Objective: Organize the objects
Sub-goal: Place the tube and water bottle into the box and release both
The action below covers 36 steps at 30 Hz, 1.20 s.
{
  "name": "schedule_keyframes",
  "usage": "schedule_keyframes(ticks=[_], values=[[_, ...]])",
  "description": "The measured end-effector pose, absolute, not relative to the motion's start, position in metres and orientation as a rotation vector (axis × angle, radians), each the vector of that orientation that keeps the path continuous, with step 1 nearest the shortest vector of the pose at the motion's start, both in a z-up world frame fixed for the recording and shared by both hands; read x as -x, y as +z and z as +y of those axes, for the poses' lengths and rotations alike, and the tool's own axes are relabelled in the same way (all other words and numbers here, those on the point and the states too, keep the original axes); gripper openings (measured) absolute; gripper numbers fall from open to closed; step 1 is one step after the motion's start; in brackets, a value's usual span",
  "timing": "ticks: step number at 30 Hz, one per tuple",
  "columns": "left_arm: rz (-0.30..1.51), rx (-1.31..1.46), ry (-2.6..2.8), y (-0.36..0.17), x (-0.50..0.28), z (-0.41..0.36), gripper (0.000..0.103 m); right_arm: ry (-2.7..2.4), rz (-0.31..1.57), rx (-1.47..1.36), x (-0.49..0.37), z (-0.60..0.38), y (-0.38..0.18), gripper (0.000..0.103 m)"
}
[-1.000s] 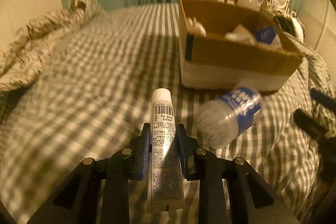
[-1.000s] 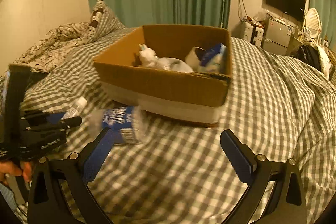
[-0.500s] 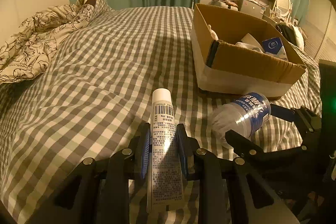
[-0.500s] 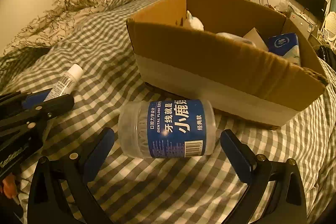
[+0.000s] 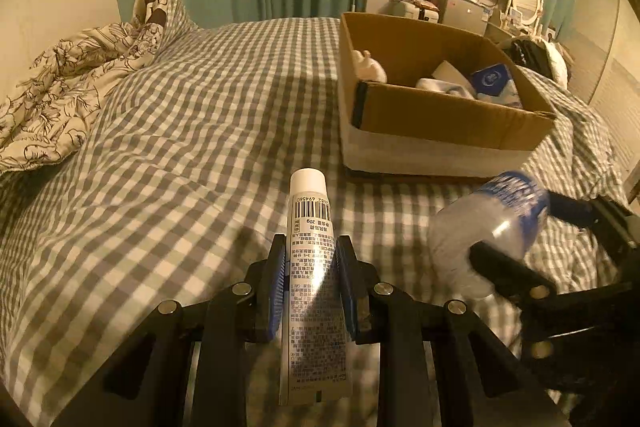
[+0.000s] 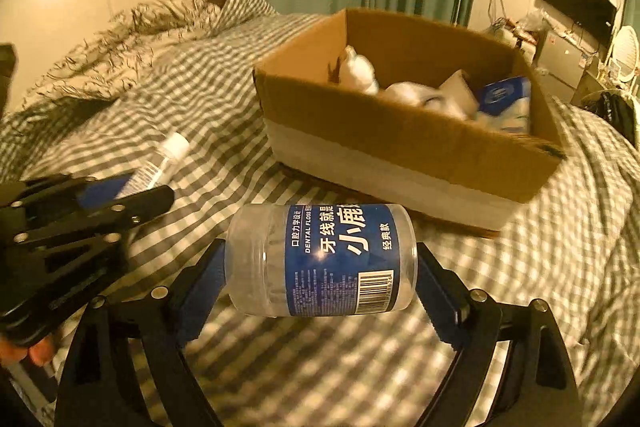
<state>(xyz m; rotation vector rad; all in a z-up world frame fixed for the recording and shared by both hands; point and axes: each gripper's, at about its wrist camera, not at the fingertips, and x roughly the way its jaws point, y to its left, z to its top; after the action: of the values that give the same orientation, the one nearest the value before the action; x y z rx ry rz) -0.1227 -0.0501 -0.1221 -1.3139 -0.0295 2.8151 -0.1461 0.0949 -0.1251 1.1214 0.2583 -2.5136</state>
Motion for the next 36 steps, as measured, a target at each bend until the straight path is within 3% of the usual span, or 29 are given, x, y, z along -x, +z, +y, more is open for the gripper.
schedule_keyframes(ticks=[11,22,28,36], values=[[-0.034,1.16,2.743,-0.063,0.111,-0.006,0.024,-2.648,0.182,-0.95,0.107,0.157,-0.047,0.089],[0.019,0.959,2.76,0.015,0.182,0.024,0.024,-2.745,0.091,-0.701,0.153,0.188,0.053,0.089],[-0.013,0.997,2.755,0.006,0.245,0.027,0.024,-2.73,0.049,-0.703,0.214,0.18,0.06,0.089],[-0.06,1.126,2.685,-0.048,0.311,0.021,0.024,-2.669,-0.032,-0.83,0.299,0.173,0.017,0.089]])
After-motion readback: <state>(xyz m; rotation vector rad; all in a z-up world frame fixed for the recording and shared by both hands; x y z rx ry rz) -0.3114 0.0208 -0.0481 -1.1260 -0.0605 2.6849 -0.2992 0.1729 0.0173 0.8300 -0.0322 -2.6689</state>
